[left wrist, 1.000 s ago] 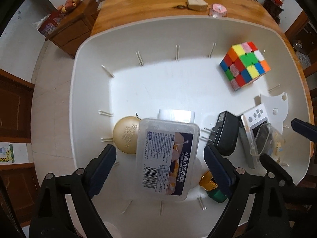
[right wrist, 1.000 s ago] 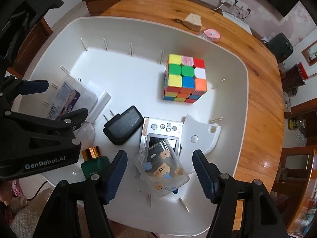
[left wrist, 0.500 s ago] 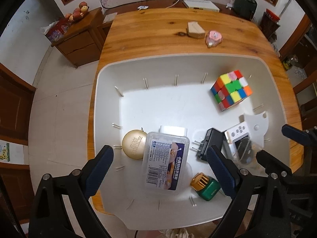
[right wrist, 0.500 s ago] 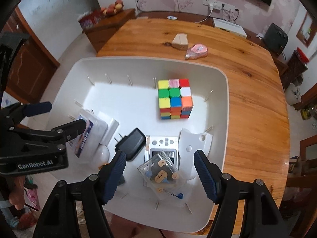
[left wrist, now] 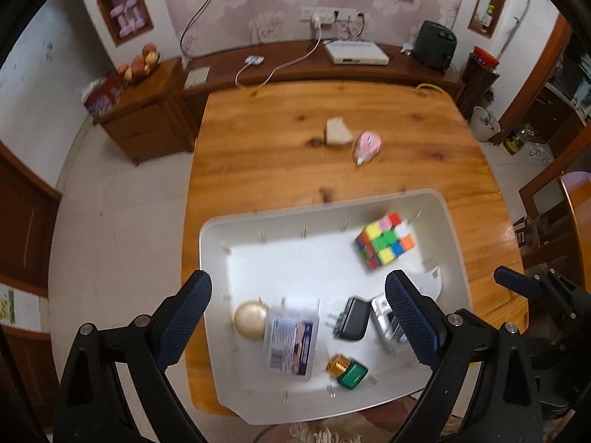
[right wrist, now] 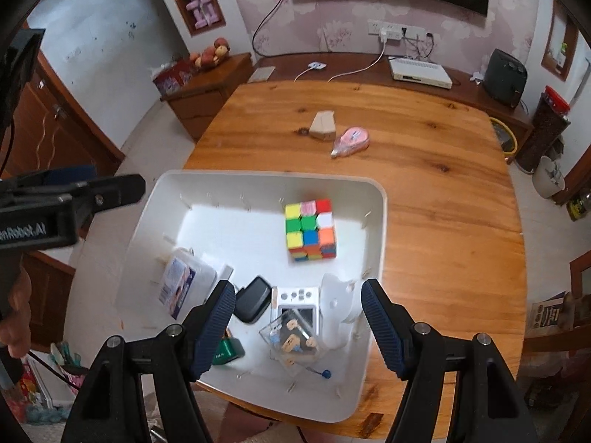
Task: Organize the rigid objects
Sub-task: 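Move both tools back over the table toward the beige block and pink roller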
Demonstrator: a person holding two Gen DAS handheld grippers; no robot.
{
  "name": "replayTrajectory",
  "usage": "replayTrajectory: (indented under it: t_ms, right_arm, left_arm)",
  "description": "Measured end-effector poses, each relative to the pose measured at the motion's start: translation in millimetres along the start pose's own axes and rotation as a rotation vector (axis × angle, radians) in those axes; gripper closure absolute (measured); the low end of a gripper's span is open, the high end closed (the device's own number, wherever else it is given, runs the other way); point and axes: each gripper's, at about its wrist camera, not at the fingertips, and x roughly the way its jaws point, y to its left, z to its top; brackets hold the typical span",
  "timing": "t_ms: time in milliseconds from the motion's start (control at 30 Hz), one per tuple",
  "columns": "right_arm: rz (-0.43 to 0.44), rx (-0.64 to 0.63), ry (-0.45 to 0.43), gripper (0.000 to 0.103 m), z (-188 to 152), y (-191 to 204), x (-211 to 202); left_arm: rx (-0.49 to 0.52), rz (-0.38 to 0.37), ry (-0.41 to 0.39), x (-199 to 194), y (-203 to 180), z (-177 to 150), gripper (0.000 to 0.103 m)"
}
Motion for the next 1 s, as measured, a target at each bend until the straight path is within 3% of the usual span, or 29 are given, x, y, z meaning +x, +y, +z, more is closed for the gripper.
replayTrajectory:
  t_ms: [300, 500, 767, 1000]
  right_arm:
    - [-0.065, 0.067, -0.042, 0.031, 53.4, -29.4, -27.5]
    - [-0.13, 0.116, -0.087, 0.031, 103.4, -51.2, -31.9]
    - [-0.189, 0.226, -0.054, 0.031, 160.2, -85.4, 18.8]
    - [-0.181, 0.315, 0.035, 0.031, 177.4, -105.4, 79.3]
  left_arm:
    - [0.017, -0.012, -0.075, -31.9, -9.2, 74.5, 0.007]
    - [0.005, -0.022, -0.07, -8.6, -17.7, 123.9, 0.007]
    - [-0.039, -0.035, 0.042, 92.3, -27.1, 179.1, 0.007]
    - [-0.101, -0.062, 0.203, 199.1, -33.0, 201.4, 0.007]
